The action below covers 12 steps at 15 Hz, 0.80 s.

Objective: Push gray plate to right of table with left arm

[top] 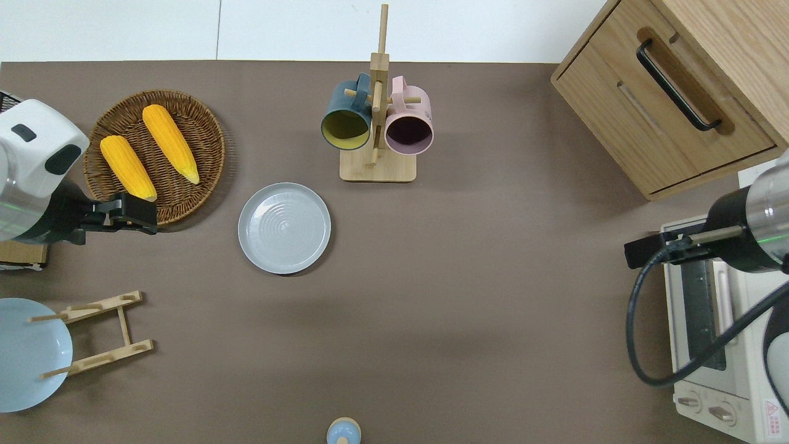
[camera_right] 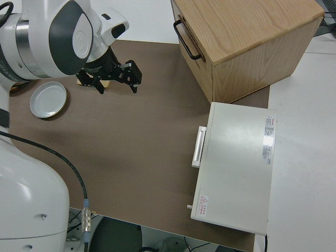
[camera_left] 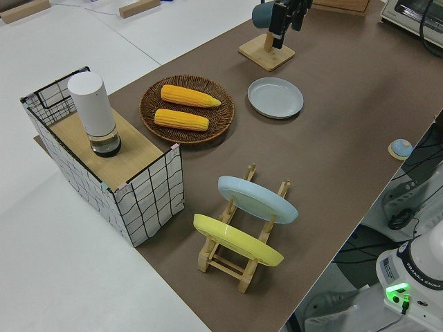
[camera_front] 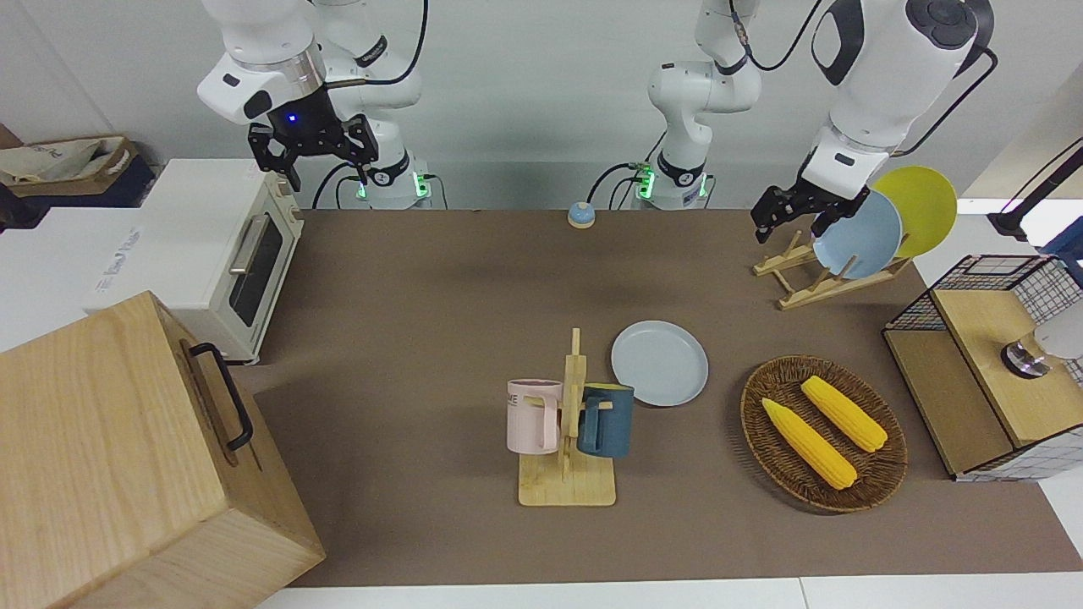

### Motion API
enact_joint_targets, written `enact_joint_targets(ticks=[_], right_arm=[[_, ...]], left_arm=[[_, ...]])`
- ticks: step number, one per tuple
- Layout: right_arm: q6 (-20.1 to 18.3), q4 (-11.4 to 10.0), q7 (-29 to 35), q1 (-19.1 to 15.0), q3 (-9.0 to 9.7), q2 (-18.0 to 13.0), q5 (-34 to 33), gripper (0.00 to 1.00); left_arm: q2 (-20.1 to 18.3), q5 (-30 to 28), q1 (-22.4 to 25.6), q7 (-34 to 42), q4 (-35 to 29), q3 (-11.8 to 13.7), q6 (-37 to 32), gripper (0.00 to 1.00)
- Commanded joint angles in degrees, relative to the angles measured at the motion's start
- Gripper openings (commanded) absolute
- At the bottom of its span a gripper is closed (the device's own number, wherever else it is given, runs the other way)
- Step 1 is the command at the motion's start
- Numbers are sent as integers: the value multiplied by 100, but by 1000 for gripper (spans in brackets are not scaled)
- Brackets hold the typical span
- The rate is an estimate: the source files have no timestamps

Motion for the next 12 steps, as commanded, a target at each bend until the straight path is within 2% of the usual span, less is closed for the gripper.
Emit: enact_joint_targets(ticks=[1, 12], right_arm=[[-89, 50, 75, -114, 98, -17, 25, 983], [-89, 50, 75, -114, 98, -17, 33, 983]], left_arm=[[8, 17, -72, 9, -77, 61, 159, 995], [52, 17, -81, -53, -112, 61, 282, 995]])
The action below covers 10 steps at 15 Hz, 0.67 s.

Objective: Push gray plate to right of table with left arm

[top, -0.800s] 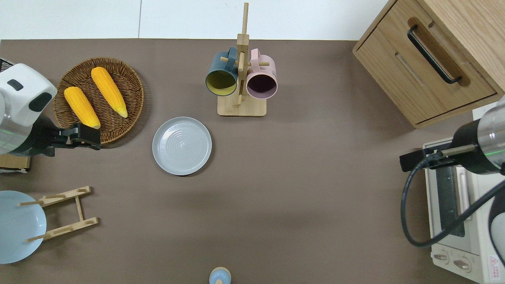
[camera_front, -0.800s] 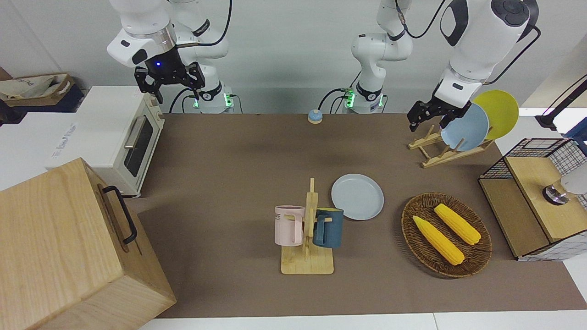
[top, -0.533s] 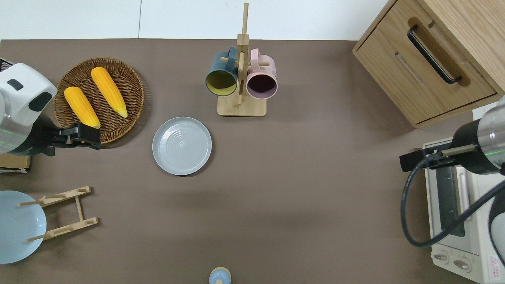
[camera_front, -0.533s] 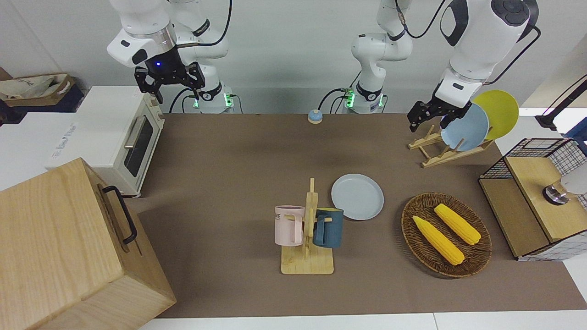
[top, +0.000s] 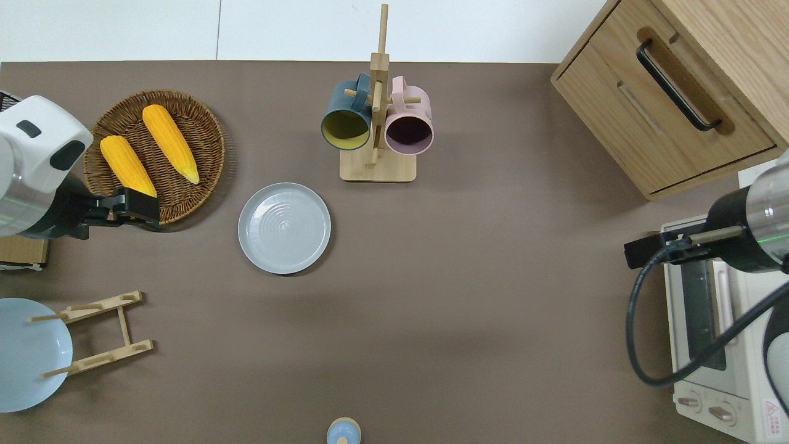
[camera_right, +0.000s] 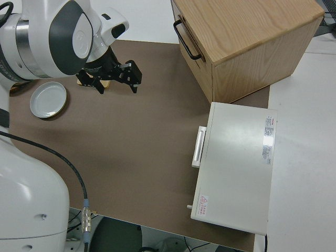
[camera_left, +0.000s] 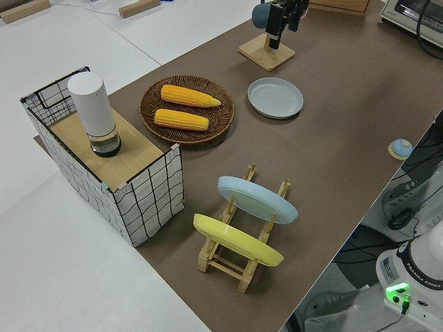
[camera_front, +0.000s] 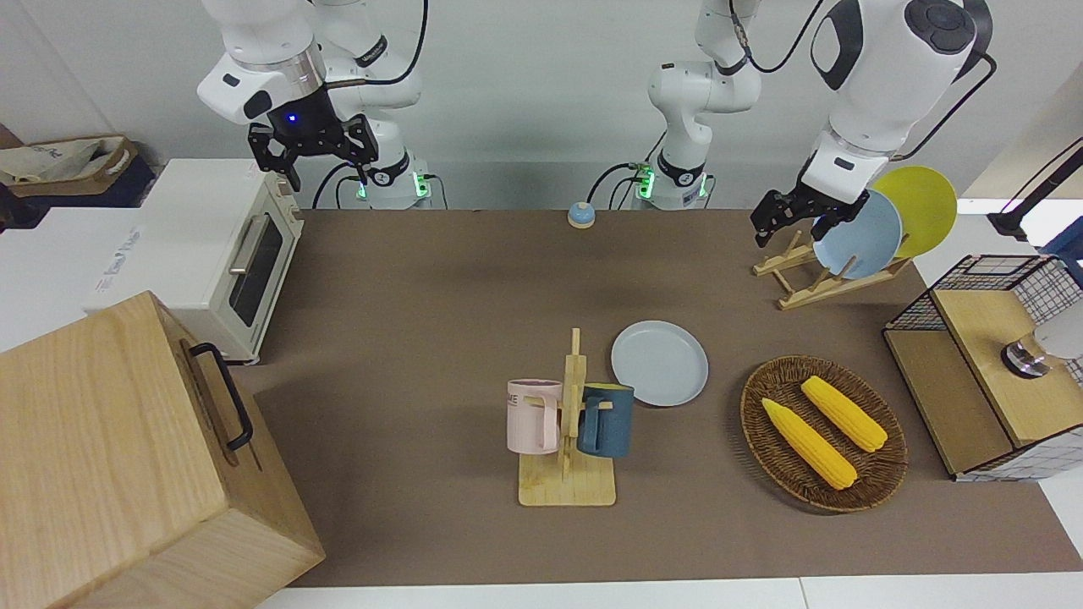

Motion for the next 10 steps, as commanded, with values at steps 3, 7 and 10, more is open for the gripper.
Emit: enact_joint_targets(ticks=[3, 7, 10], right_arm=[[-89, 50, 75, -114, 98, -17, 25, 983], [-89, 50, 75, -114, 98, -17, 33, 983], [-89, 50, 75, -114, 89, -17, 33, 983]], left_arm=[[45, 8, -88, -193, -208, 61, 386, 995], [195, -141, -97, -430, -576, 52, 1061, 995], [370, -141, -185, -658, -893, 17, 1492, 995]])
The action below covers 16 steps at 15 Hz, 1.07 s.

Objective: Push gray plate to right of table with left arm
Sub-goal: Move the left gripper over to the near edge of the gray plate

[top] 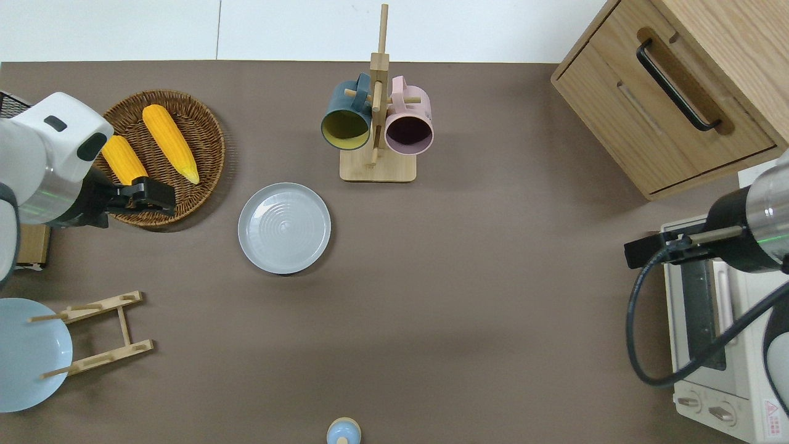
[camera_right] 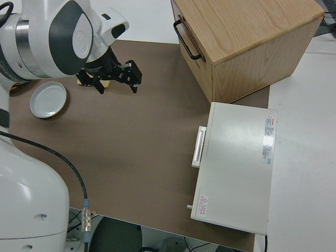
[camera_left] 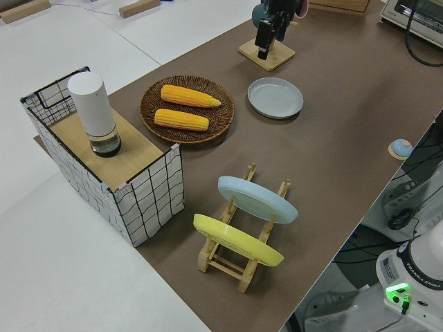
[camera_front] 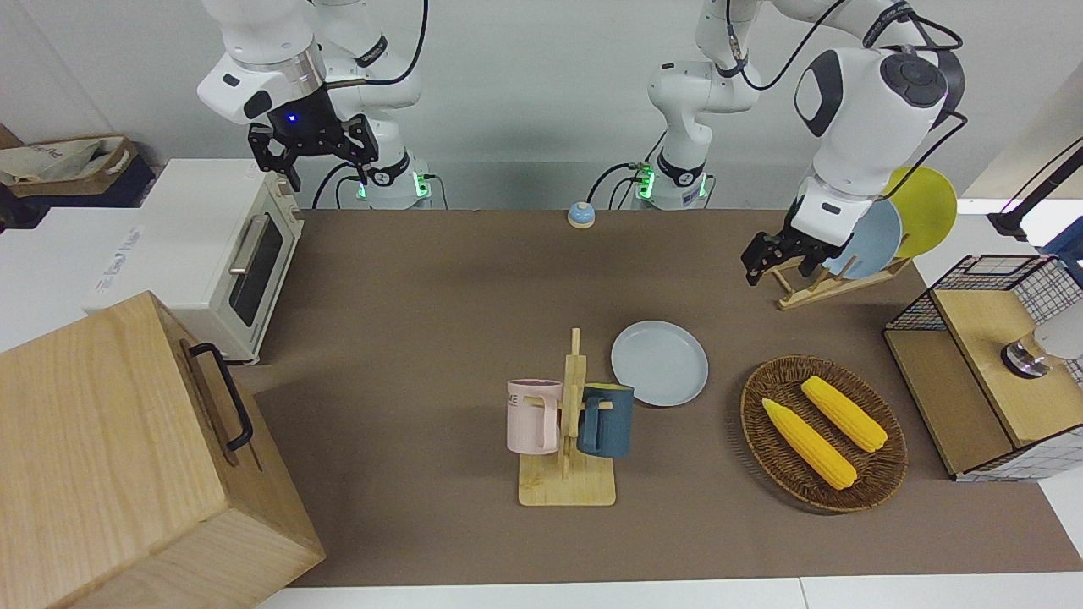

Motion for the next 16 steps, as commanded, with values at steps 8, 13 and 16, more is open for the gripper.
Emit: enact_joint_targets(ticks=[8, 13, 16], right_arm=[[-89, 50, 75, -114, 98, -17, 25, 983], [-89, 50, 75, -114, 98, -17, 33, 983], [-89, 50, 75, -114, 98, -17, 33, 983]], left_arm=[[662, -20, -330, -670, -659, -18, 1126, 993], [961, -29, -348, -670, -879, -18, 1504, 995], [1207, -20, -357, -661, -1027, -18, 1819, 993]])
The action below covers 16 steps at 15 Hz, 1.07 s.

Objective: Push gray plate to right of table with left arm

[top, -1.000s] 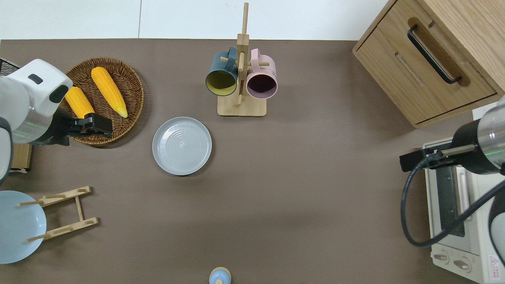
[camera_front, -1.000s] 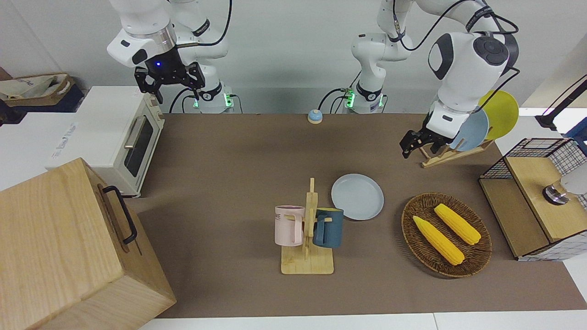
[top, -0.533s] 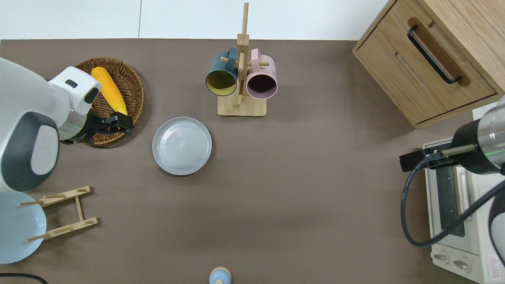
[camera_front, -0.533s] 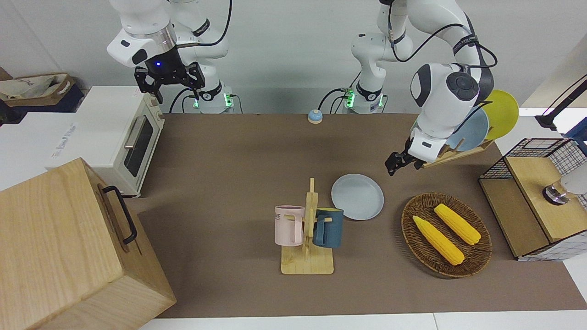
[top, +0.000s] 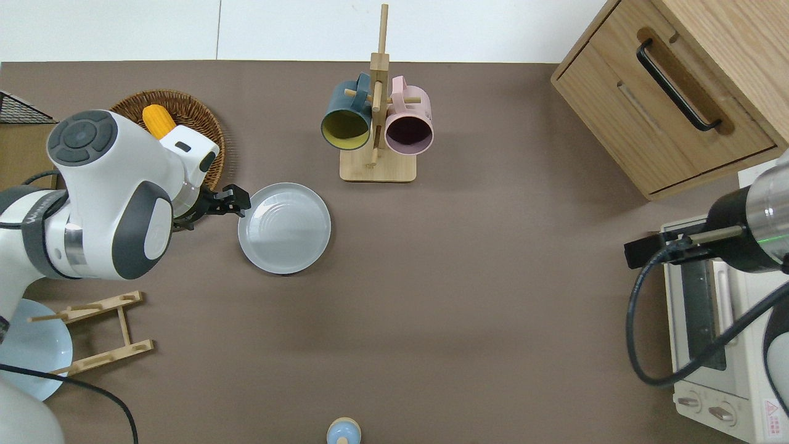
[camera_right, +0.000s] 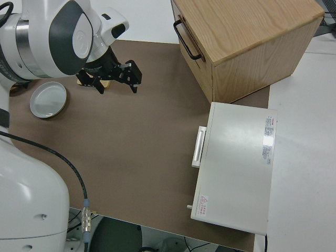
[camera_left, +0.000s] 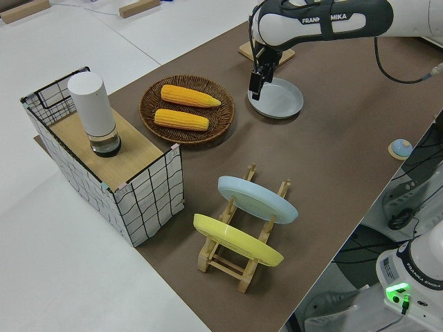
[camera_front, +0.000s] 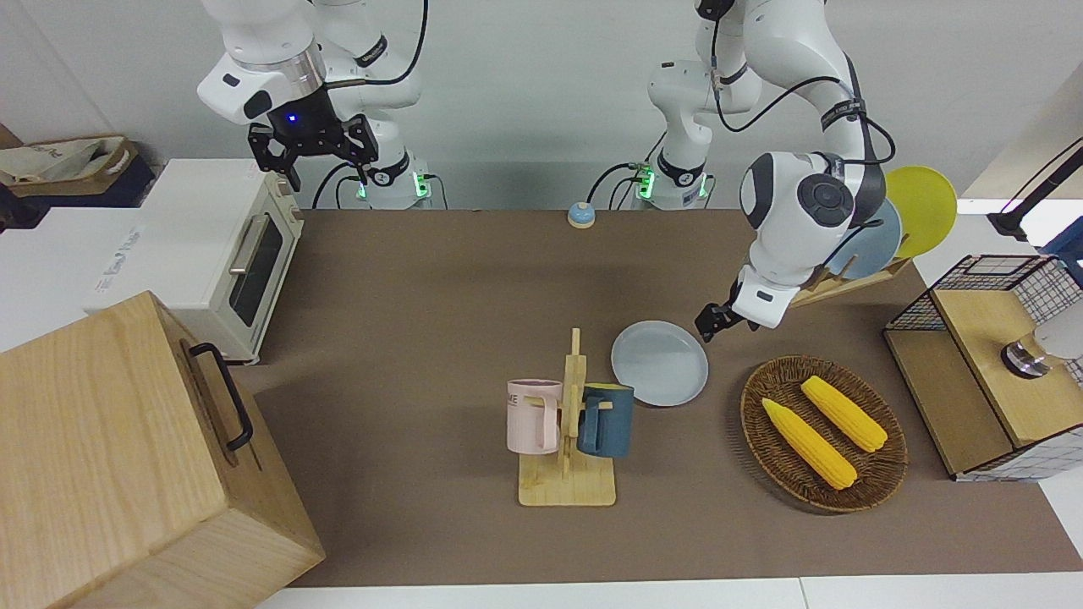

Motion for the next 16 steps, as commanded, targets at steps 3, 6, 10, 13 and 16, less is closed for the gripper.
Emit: enact_joint_targets(ticks=[3, 6, 10, 13, 16], right_arm=[[-89, 50, 75, -114, 89, -17, 33, 983], [-89, 50, 75, -114, 89, -17, 33, 983], [-89, 50, 75, -114, 98, -17, 33, 983], [-89, 50, 75, -114, 89, -17, 33, 983], [-89, 50, 75, -114, 89, -17, 33, 983]], left_arm=[[256, -2, -144, -64, -553, 53, 885, 993], [379, 7, -144, -3, -580, 44, 965, 991], [336, -2, -171, -64, -580, 44, 904, 743], [336, -19, -197, -99, -580, 53, 868, 581], [432, -10, -232, -108, -580, 53, 964, 581]])
